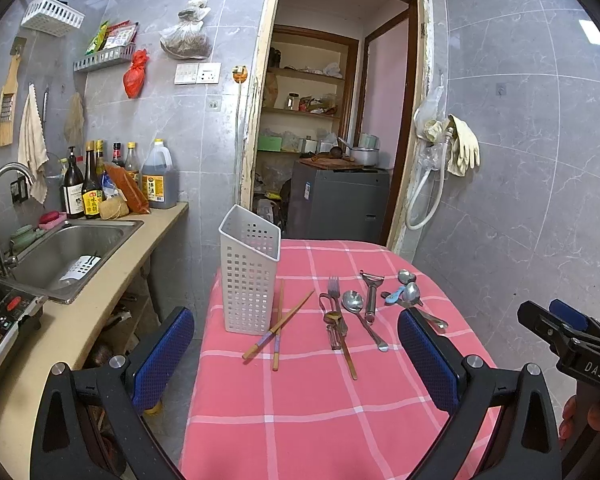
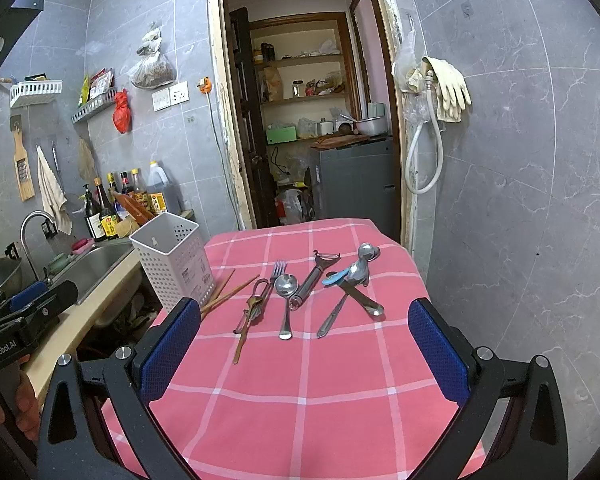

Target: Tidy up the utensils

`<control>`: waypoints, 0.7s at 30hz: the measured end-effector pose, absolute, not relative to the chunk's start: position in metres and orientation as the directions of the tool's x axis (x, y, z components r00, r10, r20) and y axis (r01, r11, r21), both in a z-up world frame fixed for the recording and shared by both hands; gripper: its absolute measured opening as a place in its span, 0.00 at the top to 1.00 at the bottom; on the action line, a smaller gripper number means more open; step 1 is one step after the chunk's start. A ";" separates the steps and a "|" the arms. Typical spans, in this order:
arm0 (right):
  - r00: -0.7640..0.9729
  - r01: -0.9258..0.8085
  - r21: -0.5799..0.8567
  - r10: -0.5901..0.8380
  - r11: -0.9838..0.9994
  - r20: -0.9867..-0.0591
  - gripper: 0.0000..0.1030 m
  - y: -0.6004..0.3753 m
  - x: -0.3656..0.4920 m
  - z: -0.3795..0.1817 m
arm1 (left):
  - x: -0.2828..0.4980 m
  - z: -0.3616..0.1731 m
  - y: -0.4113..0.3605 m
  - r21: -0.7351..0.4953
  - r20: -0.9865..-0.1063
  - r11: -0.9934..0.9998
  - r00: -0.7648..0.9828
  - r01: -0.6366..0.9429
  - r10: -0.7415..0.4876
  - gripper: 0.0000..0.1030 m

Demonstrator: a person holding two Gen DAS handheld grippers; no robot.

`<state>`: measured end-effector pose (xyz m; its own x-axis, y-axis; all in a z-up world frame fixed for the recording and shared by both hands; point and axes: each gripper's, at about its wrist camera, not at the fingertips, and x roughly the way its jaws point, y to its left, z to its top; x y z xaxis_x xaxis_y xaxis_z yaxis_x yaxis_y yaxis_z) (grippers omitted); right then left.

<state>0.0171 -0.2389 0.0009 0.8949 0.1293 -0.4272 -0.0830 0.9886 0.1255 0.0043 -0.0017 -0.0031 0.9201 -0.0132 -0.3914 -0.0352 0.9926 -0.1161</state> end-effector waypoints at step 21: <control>0.894 -0.081 0.125 0.128 0.989 -0.430 0.01 -0.240 0.018 0.000 | 0.006 -0.004 -0.002 -0.112 -0.392 0.993 0.920 -0.029 -0.017 0.00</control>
<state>0.0179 -0.2399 -0.0001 0.8936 0.1277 -0.4303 -0.0814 0.9889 0.1246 0.0055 -0.0021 -0.0044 0.9200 -0.0170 -0.3916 -0.0293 0.9933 -0.1119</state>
